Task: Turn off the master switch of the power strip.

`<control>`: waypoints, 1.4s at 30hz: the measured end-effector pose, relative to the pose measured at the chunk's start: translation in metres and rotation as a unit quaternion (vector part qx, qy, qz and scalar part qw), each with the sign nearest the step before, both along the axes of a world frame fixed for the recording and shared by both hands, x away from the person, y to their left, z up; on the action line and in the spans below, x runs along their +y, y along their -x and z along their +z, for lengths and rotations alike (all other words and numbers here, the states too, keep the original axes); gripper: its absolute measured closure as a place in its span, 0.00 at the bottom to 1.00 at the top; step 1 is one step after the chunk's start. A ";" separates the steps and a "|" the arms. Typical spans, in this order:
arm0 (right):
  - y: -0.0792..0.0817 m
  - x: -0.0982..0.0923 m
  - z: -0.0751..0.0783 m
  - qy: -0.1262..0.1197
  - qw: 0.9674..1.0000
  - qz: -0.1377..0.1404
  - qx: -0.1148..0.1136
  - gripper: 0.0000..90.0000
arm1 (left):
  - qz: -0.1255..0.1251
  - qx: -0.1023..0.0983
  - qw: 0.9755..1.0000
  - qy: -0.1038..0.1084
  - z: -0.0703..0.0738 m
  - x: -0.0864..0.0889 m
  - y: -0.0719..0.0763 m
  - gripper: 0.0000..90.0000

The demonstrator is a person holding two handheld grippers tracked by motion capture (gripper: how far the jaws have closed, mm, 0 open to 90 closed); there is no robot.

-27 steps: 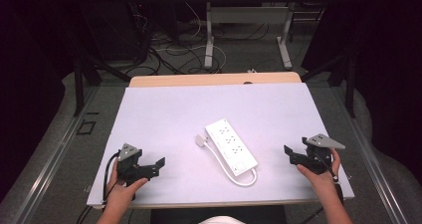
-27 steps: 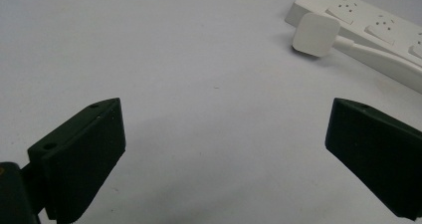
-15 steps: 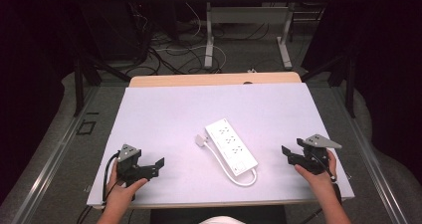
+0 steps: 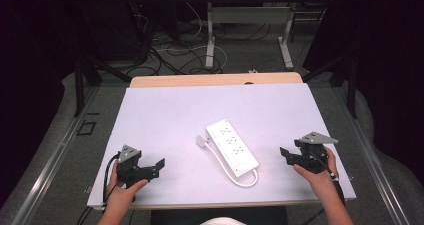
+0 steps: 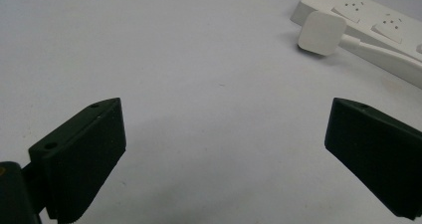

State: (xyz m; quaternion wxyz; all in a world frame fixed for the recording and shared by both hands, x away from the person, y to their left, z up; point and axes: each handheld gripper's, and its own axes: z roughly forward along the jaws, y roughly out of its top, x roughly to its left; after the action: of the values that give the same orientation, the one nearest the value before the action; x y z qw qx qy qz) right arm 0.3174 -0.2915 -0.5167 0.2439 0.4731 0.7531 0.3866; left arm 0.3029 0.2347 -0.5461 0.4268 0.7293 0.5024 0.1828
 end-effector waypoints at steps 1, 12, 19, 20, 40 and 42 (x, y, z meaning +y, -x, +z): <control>0.000 0.002 0.001 0.004 1.000 0.005 0.004 0.40 | 0.000 0.001 1.000 0.000 0.000 0.000 0.000 0.03; 0.006 0.028 0.017 0.040 0.999 0.019 0.022 0.44 | 0.002 0.001 1.000 0.000 0.000 0.000 0.000 0.03; 0.010 0.039 0.021 0.023 0.998 0.017 0.048 0.49 | 0.000 0.000 1.000 -0.002 -0.001 -0.002 0.000 0.03; 0.010 0.040 0.021 0.021 0.998 0.018 0.053 0.49 | 0.000 0.000 1.000 -0.002 -0.001 -0.002 0.000 0.03; 0.013 0.062 0.032 0.000 0.995 0.060 0.084 0.76 | 0.000 0.000 1.000 -0.004 -0.002 -0.002 0.000 0.04; 0.014 0.065 0.032 0.005 0.994 0.065 0.084 0.82 | -0.001 0.001 1.000 -0.004 -0.002 -0.002 0.000 0.04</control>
State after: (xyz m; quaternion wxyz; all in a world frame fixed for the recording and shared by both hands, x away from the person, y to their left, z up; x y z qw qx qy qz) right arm 0.3037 -0.2268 -0.4843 0.1564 0.4524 0.8020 0.3574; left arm 0.3032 0.2328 -0.5478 0.4239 0.7313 0.5016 0.1841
